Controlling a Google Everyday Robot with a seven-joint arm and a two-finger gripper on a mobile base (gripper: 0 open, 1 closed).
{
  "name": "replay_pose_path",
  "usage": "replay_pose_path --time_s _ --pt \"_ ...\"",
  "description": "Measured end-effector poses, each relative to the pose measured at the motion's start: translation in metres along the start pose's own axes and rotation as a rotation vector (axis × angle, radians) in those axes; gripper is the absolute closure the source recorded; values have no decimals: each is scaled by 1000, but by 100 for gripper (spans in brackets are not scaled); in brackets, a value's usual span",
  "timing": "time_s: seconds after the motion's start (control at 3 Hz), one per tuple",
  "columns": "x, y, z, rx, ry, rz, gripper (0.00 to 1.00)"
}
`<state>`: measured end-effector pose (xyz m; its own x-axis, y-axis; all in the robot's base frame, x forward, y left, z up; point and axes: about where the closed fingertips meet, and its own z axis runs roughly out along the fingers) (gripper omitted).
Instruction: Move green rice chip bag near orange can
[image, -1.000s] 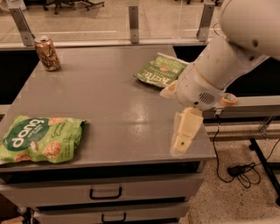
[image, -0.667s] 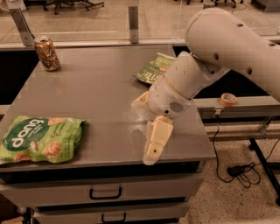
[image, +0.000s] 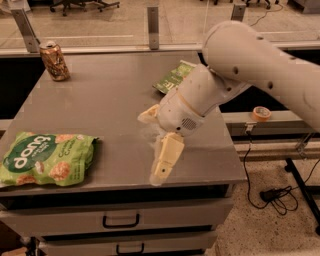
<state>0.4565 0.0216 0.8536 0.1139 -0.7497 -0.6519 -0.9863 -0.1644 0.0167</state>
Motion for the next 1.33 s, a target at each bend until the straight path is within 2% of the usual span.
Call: replay_pose_path --time_s 0.33,0.67,1.0,1.33 --pt "-26 -29 32 -15 -109 -63 0" --pt "-56 -49 57 -38 -197 -95 0" --pt "-78 -55 80 -61 -265 -107 0" --pt "-87 -59 100 -71 -326 -106 1"
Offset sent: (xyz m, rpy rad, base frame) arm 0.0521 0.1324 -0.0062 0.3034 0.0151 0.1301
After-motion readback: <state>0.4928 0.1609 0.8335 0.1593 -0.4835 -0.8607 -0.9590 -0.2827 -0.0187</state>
